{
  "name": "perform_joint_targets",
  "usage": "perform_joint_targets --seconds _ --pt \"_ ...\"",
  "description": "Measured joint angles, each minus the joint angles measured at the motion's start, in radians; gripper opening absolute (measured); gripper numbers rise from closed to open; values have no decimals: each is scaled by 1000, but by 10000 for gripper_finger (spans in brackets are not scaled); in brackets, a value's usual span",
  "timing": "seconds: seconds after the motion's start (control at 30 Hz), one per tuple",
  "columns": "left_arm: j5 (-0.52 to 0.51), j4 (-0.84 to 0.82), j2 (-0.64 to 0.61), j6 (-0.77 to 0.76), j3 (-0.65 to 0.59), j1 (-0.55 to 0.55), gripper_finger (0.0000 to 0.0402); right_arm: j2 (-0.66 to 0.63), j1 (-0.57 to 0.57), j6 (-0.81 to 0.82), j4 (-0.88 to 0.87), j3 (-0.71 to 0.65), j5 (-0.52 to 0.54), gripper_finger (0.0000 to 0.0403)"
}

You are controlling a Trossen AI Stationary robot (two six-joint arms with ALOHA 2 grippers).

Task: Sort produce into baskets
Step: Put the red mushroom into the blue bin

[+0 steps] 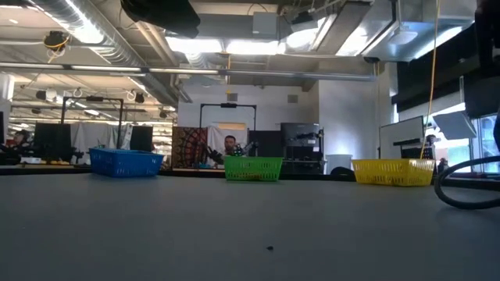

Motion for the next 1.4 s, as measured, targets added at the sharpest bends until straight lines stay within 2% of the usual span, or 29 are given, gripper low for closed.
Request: perform_joint_targets --seconds 0.4,0.6,0.97,1.2,1.4 --pt "0 0 0 0 0 0 178 4 2 -56 14 -7 40 94" --pt "0 0 0 19 0 0 178 3 4 -63 -9 16 75 71" --pt "0 1 0 19 0 0 178 -20 4 -54 -143 274 418 68" --pt "0 1 0 32 0 0 178 -46 4 55 -138 451 753 68" --pt "0 21 0 34 0 0 178 -46 4 47 -35 537 984 68"
